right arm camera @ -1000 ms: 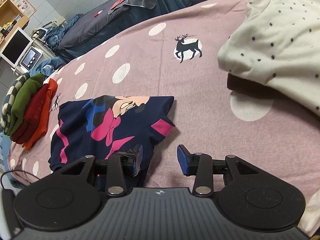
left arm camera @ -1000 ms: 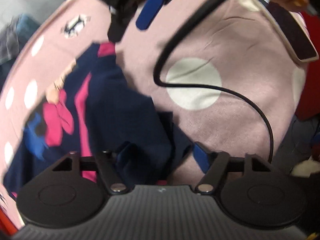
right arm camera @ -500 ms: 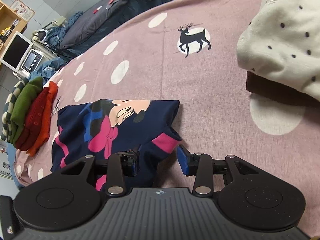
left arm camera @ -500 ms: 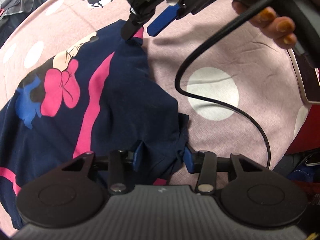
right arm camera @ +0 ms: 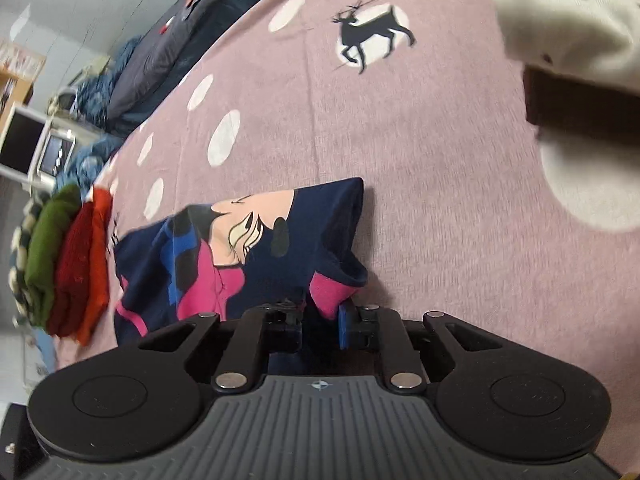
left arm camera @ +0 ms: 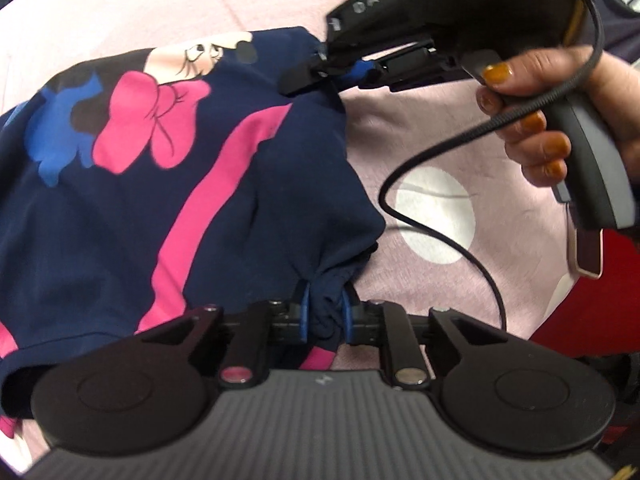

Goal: Fold small clothes

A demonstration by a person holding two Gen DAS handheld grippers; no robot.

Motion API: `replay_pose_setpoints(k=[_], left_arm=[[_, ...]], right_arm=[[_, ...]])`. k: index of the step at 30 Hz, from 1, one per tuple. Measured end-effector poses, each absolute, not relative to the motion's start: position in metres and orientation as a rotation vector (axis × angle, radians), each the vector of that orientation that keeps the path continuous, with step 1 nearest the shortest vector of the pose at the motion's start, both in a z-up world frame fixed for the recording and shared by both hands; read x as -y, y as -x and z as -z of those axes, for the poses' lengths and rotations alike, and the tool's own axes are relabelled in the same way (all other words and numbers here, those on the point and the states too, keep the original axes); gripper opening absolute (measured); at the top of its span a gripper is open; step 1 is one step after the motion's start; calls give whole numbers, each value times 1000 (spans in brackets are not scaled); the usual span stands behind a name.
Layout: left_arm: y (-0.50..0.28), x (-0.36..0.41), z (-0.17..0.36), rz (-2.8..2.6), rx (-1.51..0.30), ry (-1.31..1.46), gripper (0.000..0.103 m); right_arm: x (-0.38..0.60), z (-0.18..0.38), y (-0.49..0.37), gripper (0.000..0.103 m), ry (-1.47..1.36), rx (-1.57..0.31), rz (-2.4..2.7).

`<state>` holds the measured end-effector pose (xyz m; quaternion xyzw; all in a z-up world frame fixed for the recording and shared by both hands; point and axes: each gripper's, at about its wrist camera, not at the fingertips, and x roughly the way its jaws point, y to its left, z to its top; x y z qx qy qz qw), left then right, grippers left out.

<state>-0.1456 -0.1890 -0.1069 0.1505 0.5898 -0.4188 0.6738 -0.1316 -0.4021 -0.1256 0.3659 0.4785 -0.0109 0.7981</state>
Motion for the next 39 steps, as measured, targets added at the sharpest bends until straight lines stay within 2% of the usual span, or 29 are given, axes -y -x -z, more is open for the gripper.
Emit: replay_pose_setpoints(k=[3, 7, 14, 20, 25, 28, 30, 31, 32, 33, 35, 39], left_arm=[[134, 176, 100, 937, -1314, -293, 13], [113, 142, 75, 894, -1278, -171, 12], [84, 50, 43, 741, -1208, -78, 12], [63, -49, 49, 499, -1237, 49, 11], [43, -106, 77, 368, -1297, 195, 11], [40, -119, 93, 332, -1326, 214, 11], [42, -132, 105, 316, -1367, 241, 23], [42, -137, 106, 308, -1372, 246, 27], [43, -142, 107, 308, -1374, 243, 31], [45, -146, 106, 302, -1373, 231, 32], [49, -153, 98, 271, -1362, 169, 29], [44, -154, 68, 369, -1233, 165, 30]], right_arm=[[401, 112, 133, 17, -811, -981, 20], [395, 80, 128, 16, -907, -896, -45], [327, 38, 69, 15, -832, -859, -277], [238, 38, -4, 15, -732, -932, -455], [158, 56, -54, 16, -526, -1051, -457], [126, 73, -78, 27, -464, -1118, -408], [117, 76, -86, 49, -477, -1136, -404], [118, 71, -86, 54, -493, -1120, -402], [122, 64, -84, 64, -514, -1086, -410], [127, 56, -80, 76, -527, -1049, -422], [141, 36, -68, 80, -500, -971, -433], [170, 12, -44, 81, -316, -887, -377]])
